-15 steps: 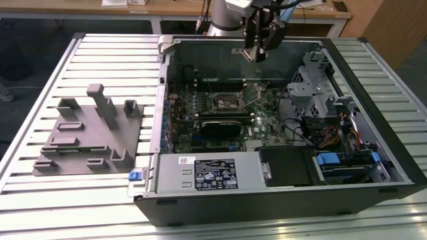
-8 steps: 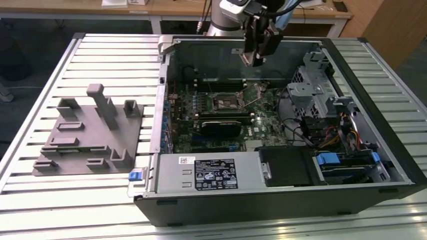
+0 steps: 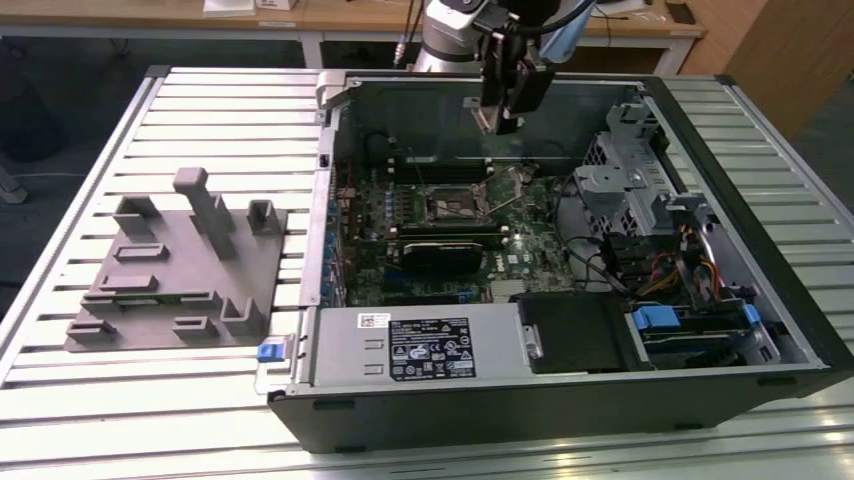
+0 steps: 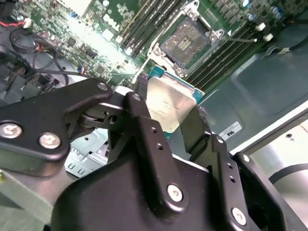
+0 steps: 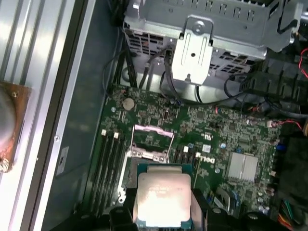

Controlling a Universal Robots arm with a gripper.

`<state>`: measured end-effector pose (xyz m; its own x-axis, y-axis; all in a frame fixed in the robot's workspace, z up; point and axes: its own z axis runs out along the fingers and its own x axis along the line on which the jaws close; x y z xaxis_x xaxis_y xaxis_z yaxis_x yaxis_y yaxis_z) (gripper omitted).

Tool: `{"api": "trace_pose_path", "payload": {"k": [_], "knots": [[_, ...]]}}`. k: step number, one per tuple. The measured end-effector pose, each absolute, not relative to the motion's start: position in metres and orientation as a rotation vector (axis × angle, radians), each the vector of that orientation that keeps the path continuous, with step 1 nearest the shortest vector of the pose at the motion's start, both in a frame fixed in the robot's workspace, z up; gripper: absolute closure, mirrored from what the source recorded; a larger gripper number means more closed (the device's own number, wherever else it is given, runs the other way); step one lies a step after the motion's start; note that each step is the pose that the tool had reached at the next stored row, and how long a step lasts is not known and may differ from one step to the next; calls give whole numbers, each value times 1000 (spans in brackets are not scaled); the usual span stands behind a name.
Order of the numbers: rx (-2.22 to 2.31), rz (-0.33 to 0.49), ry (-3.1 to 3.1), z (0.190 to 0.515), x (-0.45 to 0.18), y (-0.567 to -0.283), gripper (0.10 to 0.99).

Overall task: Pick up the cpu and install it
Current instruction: 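Place the cpu into insertion slot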

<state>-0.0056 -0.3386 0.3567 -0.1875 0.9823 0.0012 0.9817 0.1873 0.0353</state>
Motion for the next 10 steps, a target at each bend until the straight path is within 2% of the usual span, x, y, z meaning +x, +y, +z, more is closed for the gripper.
{"api": "trace_pose_path", "payload": {"k": [10], "knots": [[2031,28,2357,352,-6,-339,557]]}}
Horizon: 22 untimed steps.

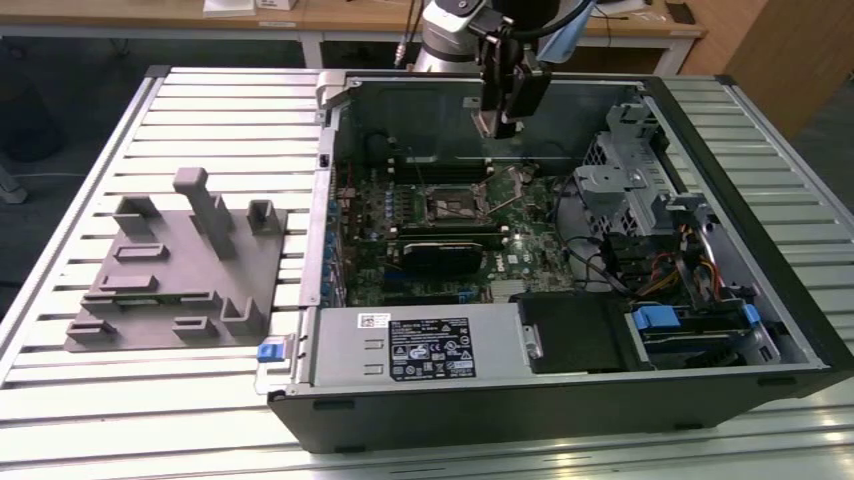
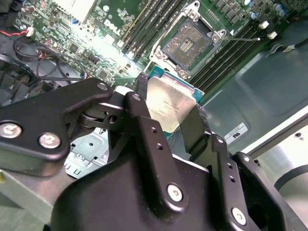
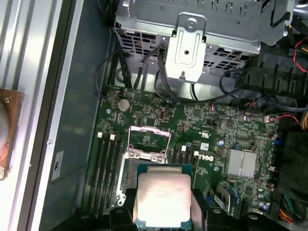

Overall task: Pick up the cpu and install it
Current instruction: 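Place the cpu into insertion slot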

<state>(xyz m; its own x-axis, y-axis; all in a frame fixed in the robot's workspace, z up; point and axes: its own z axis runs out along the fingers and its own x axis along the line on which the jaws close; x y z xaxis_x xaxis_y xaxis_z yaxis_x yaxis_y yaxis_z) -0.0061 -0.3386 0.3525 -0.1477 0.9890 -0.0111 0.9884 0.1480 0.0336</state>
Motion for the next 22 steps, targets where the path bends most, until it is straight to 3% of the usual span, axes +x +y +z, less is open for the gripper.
{"api": "trace_pose_path", "payload": {"k": [22], "knots": [[2108,16,2281,339,-17,-335,557]]}}
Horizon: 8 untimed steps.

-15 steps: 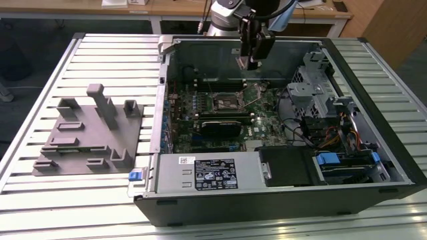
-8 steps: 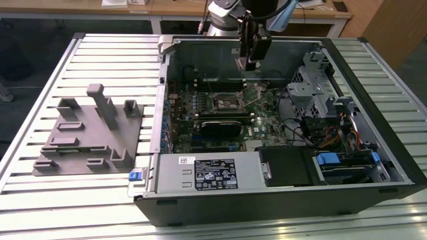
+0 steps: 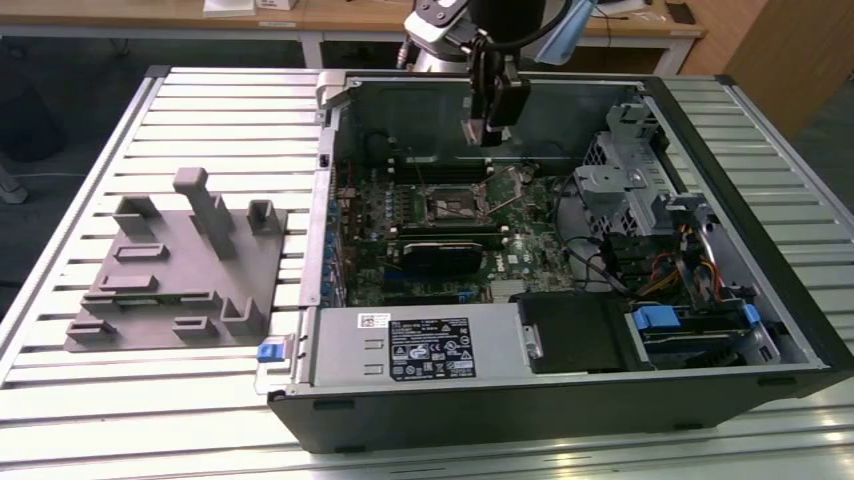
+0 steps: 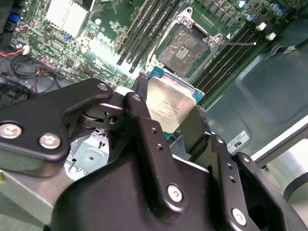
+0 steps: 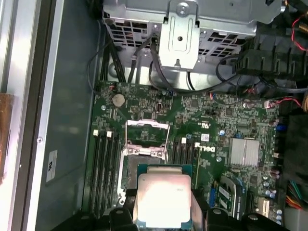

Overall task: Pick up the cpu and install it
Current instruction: 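Place the cpu into insertion slot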

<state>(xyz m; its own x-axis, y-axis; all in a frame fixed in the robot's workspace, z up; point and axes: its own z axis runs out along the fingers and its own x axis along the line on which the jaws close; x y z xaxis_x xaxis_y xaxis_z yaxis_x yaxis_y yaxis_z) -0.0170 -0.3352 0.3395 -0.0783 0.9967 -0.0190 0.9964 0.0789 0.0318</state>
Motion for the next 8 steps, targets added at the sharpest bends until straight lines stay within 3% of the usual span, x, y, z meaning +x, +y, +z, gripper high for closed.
{"api": "trace_pose_path", "payload": {"k": [8], "knots": [[2111,10,2284,331,-17,-334,557]]}}
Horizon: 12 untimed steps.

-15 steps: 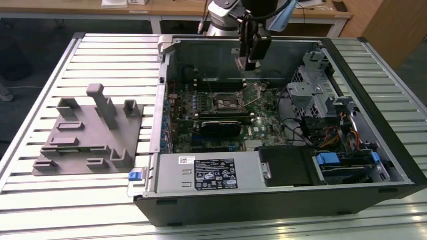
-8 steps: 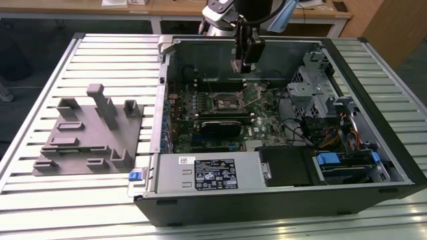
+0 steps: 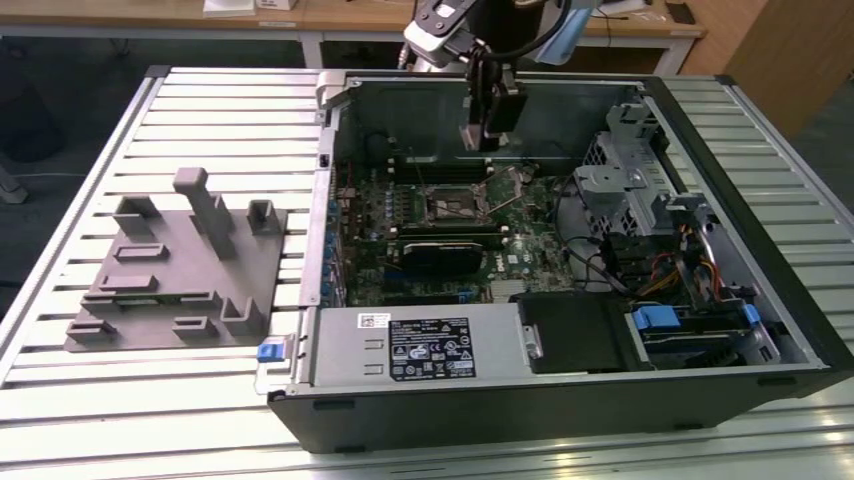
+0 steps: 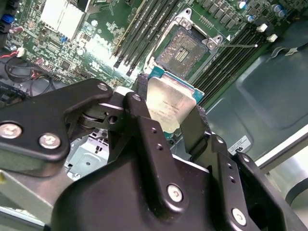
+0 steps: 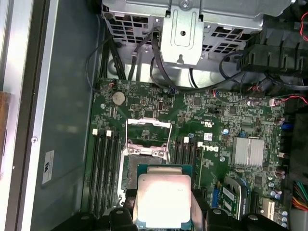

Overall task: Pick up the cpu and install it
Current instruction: 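Place the cpu into insertion slot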

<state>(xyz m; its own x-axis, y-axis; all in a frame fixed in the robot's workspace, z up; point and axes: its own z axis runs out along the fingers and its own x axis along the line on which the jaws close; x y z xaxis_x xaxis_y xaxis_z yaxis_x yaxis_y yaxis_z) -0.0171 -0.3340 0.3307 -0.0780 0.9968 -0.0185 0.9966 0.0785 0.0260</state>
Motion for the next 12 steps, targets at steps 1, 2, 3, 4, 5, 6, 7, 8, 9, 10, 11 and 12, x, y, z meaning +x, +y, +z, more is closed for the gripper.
{"api": "trace_pose_path", "payload": {"k": [1,2,3,4,5,6,7,8,9,10,11,12], "knots": [[2111,10,2284,330,-17,-334,557],[2111,10,2284,330,-17,-334,557],[2111,10,2284,330,-17,-334,557],[2112,10,2284,329,-17,-334,557],[2111,10,2284,329,-17,-334,557],[2111,10,2284,329,-17,-334,557],[2111,10,2284,329,-17,-334,557],[2111,10,2284,328,-17,-334,557],[2111,10,2284,328,-17,-334,557],[2111,10,2284,328,-17,-334,557],[2111,10,2284,328,-17,-334,557],[2111,10,2284,327,-17,-334,557]]}}
